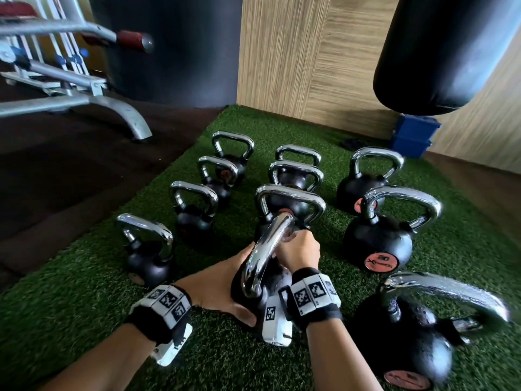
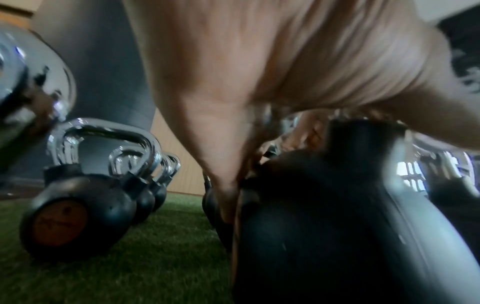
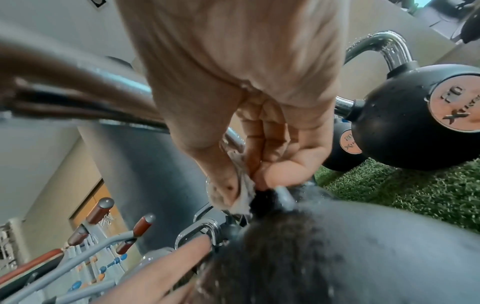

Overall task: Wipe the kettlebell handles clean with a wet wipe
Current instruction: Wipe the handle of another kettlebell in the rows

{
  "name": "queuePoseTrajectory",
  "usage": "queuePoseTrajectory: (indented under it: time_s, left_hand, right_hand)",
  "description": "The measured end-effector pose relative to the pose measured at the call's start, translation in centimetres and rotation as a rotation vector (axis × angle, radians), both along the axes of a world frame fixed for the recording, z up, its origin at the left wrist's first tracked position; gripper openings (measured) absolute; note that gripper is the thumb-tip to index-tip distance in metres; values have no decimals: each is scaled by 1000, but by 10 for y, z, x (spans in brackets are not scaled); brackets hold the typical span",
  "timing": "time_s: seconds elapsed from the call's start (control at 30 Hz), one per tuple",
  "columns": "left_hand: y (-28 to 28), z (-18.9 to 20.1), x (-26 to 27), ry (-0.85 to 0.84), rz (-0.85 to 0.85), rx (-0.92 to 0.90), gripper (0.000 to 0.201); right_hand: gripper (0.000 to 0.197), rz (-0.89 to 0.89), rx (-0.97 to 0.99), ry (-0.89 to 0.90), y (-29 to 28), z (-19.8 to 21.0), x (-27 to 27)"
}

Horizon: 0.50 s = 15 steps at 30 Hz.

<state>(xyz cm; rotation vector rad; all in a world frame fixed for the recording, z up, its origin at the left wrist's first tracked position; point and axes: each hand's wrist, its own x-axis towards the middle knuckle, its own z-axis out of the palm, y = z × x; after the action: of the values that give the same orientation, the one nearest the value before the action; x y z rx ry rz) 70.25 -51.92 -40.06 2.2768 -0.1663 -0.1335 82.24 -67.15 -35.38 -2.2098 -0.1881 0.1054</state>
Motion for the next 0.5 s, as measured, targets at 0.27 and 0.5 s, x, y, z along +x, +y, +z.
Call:
queuePoseTrajectory:
  time_s: [0.27, 0.5]
  left_hand:
    - [-31, 56, -1, -249, 239, -44, 94]
    - [-32, 72, 2, -191, 277, -10, 96]
  right_hand:
    - [48, 299, -160, -334, -33, 37, 27]
    - [26, 598, -445, -425, -30, 64, 29]
